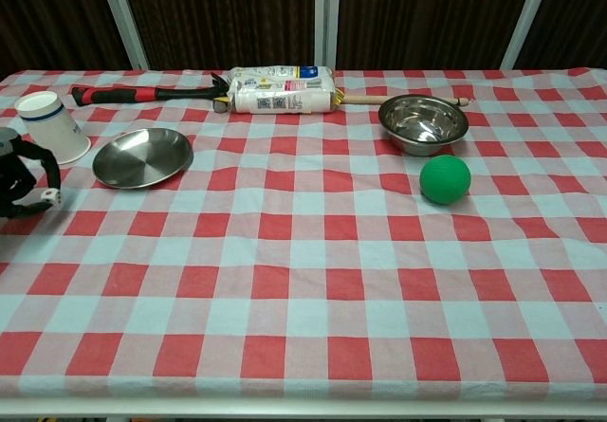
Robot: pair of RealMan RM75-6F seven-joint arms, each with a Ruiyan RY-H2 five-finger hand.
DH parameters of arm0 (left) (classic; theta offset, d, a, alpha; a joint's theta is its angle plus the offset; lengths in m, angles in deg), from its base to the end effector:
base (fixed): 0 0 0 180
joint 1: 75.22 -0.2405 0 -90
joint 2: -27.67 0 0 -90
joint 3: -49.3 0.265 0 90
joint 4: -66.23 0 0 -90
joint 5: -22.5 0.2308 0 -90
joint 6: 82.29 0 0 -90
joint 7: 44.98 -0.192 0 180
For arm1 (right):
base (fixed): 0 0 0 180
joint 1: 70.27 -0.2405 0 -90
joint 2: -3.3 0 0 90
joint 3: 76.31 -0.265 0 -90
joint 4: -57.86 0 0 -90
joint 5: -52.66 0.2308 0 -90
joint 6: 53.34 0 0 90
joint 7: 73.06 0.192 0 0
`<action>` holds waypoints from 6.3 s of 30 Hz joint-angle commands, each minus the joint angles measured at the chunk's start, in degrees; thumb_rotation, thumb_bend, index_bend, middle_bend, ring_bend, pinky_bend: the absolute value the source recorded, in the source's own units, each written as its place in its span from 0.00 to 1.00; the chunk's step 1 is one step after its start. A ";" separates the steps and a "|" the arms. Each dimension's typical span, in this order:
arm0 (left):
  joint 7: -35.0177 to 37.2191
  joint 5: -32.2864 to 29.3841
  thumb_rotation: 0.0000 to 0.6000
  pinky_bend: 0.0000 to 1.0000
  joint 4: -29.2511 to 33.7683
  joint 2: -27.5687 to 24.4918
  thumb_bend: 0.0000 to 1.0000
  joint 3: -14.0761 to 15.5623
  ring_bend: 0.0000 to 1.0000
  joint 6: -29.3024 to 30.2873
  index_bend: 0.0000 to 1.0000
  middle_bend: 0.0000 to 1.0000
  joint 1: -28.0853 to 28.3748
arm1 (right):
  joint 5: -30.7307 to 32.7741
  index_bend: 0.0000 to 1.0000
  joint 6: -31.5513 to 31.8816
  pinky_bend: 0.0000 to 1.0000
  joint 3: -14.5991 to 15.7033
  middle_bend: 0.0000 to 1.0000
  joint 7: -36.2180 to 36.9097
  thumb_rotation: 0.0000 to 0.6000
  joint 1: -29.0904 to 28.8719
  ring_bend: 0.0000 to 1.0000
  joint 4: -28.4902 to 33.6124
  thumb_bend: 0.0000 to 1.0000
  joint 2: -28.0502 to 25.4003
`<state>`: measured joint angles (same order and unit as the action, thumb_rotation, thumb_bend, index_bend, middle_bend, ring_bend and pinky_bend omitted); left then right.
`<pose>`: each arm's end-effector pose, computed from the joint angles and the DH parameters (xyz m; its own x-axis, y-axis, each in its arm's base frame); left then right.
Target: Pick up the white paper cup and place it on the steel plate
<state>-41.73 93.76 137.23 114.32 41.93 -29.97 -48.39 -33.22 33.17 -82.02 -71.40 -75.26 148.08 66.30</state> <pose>-0.3109 0.3622 -0.0264 0.2680 0.3674 0.8906 0.9622 -0.0561 -0.2664 -0.3285 -0.2438 0.1685 0.4151 0.0773 0.9065 -0.9089 -0.0091 0.4170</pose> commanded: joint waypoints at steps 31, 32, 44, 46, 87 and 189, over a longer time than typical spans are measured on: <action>-0.42 -8.93 1.00 0.91 0.17 1.98 0.18 -7.18 0.72 9.63 0.36 0.70 1.37 | -0.31 0.19 1.65 0.31 -0.45 0.28 1.53 1.00 0.71 0.19 0.09 0.05 -1.45; 1.26 -9.46 1.00 0.90 -1.00 1.92 0.18 -7.81 0.70 10.39 0.37 0.68 0.59 | -0.31 0.19 1.59 0.31 -0.54 0.27 1.59 1.00 0.64 0.19 0.36 0.05 -1.80; 17.56 -15.28 1.00 0.46 -15.06 5.00 0.18 -12.52 0.20 -3.42 0.20 0.25 2.04 | -1.14 0.21 2.47 0.31 -0.61 0.27 1.03 1.00 0.68 0.19 1.42 0.06 -2.31; 18.98 -14.99 1.00 0.40 -17.35 5.92 0.18 -12.79 0.16 -4.89 0.17 0.21 2.84 | -0.99 0.21 2.41 0.31 -0.58 0.27 0.89 1.00 0.74 0.19 1.51 0.06 -2.36; 35.37 4.68 1.00 0.45 -22.50 10.65 0.30 -7.09 0.36 0.63 0.48 0.48 8.75 | -0.10 0.23 0.58 0.31 -0.14 0.28 -0.72 1.00 0.45 0.19 2.82 0.06 -1.69; 35.72 -1.60 1.00 0.27 -34.96 20.31 0.26 -9.09 0.28 -7.19 0.44 0.43 11.80 | -1.07 0.24 0.03 0.31 0.91 0.27 0.09 1.00 0.45 0.18 3.15 0.07 -2.34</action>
<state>-6.27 92.34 102.45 134.42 33.04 -37.02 -36.67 -34.29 33.20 -81.11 -71.31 -74.81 151.22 63.96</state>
